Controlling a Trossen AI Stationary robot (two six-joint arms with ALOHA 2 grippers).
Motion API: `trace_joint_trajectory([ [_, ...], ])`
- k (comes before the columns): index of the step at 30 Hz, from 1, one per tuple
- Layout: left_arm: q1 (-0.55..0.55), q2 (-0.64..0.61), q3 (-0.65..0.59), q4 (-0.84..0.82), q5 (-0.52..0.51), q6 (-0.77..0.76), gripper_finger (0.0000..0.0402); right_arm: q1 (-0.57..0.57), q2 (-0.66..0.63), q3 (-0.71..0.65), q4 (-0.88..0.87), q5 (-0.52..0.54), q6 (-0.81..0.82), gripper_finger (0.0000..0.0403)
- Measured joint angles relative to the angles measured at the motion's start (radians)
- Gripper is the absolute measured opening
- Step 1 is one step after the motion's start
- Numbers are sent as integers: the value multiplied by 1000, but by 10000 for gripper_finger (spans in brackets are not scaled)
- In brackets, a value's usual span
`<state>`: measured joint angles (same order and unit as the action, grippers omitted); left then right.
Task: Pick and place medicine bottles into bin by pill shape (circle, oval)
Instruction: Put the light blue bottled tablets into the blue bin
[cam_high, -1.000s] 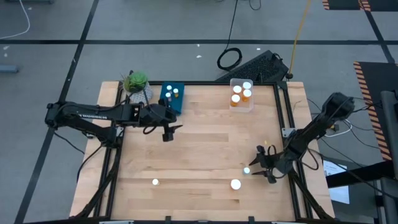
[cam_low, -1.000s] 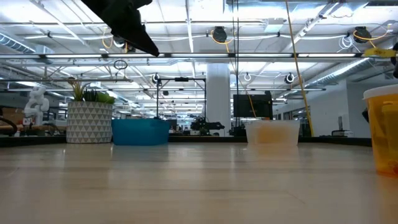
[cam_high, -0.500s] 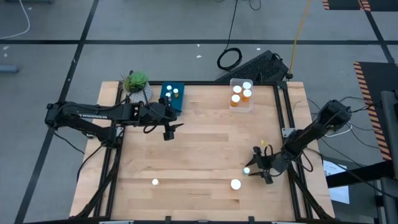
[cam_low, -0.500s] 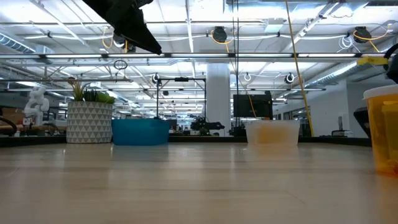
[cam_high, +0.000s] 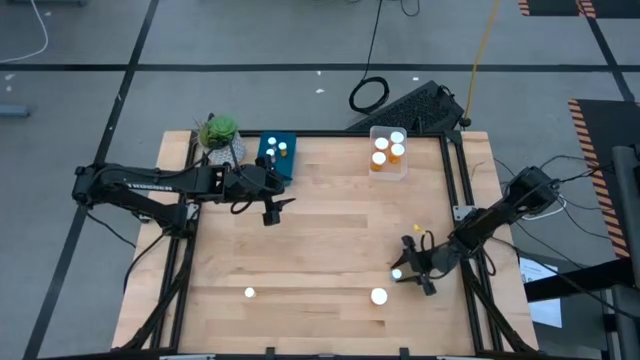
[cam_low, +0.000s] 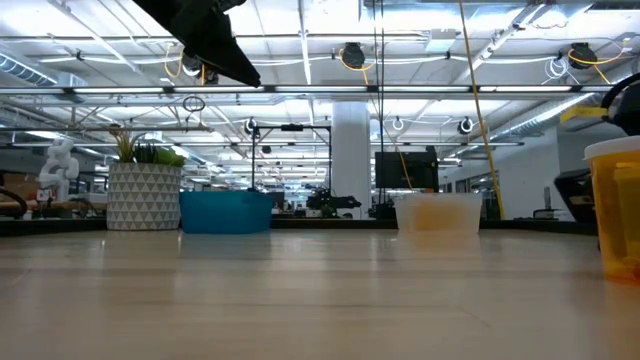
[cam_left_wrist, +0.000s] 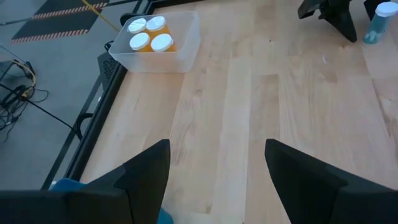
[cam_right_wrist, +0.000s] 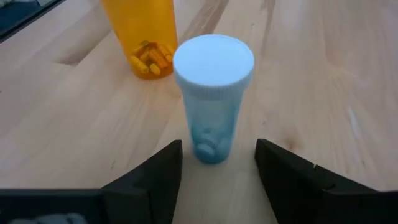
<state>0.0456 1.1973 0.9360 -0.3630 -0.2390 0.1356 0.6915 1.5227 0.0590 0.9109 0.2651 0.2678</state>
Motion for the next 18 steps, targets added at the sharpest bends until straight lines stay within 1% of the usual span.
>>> trace_joint_trajectory([
  [10,0,0,0,1,0,1,266,-45,0,19,-5,-60,-52,147],
  [18,0,0,0,11,0,0,266,-45,1,21,-1,-59,-46,105],
])
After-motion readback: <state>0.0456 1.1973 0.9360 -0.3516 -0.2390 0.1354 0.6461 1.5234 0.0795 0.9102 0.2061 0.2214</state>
